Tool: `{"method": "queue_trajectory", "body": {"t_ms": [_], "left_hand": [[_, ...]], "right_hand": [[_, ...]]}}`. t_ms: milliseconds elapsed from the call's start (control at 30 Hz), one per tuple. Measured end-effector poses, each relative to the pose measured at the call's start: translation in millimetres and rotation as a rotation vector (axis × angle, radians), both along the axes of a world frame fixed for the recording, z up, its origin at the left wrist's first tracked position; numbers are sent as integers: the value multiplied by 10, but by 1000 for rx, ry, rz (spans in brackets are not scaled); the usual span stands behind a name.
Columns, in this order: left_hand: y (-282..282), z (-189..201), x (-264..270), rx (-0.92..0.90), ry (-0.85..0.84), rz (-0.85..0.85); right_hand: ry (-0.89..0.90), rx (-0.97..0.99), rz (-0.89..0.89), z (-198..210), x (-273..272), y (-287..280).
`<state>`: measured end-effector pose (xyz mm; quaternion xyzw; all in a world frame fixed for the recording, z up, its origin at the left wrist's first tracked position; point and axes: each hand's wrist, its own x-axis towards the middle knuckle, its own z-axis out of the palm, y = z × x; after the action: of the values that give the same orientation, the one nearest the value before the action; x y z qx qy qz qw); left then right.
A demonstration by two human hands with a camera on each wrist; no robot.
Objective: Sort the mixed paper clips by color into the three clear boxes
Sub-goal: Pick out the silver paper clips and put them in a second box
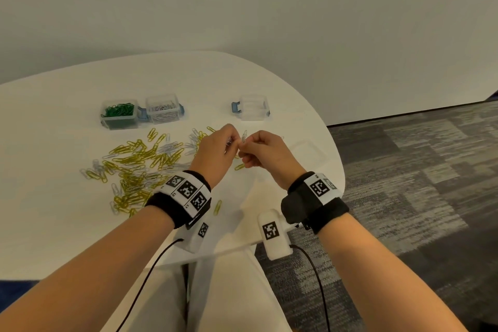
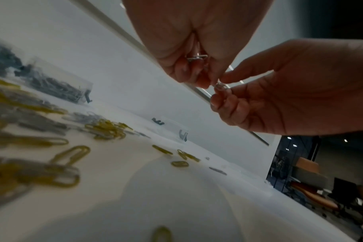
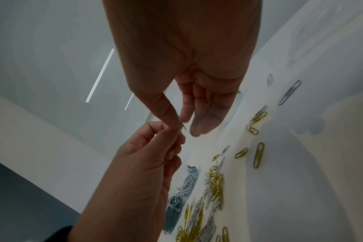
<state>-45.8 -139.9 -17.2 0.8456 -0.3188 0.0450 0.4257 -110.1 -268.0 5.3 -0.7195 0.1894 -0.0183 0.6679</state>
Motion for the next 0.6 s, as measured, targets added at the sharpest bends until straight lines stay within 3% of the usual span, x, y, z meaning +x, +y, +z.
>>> {"method": "queue_trajectory", "body": {"t_ms": [200,367,500,600], "left_hand": [[32,-29,42,34,-14,-30],[61,-34,108,19,12,-13],[54,-62,97,-139,250,-17],[31,-99,81,-312,529,-46]], "right_hand": [[-11,242,-21,2,55,-9],[-88,138,1,-40,68,-16],[-59,311,16,-82,45,-18],[-5,454,4,-71,58,-33]]}}
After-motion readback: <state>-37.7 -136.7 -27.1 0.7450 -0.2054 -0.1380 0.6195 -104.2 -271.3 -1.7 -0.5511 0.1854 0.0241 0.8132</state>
